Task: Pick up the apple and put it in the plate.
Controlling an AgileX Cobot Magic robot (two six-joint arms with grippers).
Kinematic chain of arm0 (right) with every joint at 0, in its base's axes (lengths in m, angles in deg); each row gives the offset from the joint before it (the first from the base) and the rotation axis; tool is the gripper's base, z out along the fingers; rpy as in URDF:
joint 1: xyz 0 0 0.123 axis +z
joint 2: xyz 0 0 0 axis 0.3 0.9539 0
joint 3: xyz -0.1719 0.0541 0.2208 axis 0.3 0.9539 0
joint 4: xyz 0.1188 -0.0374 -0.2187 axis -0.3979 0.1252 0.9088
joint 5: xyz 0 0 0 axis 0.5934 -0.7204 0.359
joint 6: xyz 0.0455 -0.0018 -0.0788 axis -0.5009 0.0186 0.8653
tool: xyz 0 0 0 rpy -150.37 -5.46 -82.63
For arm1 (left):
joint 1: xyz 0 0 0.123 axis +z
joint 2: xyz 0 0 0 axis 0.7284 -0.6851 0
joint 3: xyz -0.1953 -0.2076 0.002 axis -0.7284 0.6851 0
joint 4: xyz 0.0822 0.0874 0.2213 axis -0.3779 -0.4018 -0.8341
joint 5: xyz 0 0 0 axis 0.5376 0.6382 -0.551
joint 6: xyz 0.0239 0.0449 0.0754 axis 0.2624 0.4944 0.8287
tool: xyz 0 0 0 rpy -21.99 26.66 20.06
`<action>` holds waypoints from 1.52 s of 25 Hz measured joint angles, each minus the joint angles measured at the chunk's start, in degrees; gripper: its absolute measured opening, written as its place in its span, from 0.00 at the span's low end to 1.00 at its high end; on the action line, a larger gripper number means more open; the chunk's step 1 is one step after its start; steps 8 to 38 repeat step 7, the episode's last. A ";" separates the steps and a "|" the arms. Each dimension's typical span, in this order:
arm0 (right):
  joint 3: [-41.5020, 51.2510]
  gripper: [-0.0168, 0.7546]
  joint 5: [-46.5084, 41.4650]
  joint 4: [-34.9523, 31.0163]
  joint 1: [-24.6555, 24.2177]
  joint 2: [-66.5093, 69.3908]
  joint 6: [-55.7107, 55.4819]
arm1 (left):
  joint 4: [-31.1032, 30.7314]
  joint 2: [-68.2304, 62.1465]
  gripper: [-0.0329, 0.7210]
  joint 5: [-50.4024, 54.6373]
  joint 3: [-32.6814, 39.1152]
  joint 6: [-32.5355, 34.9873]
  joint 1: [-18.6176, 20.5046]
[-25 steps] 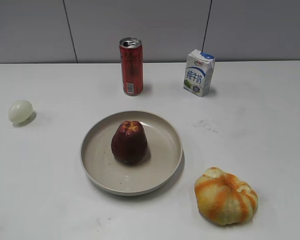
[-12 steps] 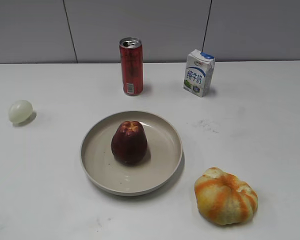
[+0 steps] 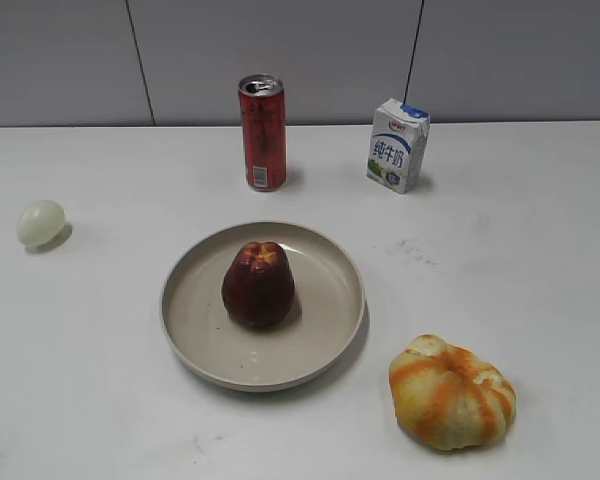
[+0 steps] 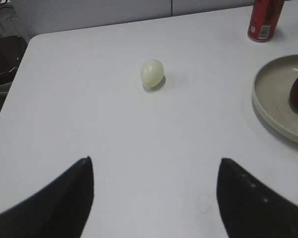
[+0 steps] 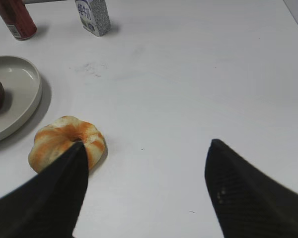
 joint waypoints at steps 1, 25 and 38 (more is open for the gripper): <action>0.00 0.78 0.00 0.00 0.00 0.00 0.00 | 0.00 0.00 0.82 0.00 0.00 0.00 0.00; 0.00 0.78 0.00 0.00 0.00 0.00 0.00 | 0.04 2.00 0.82 -0.20 0.02 0.00 0.05; 0.00 0.78 0.00 0.00 0.00 0.00 0.00 | 0.04 2.00 0.82 -0.20 0.02 0.00 0.05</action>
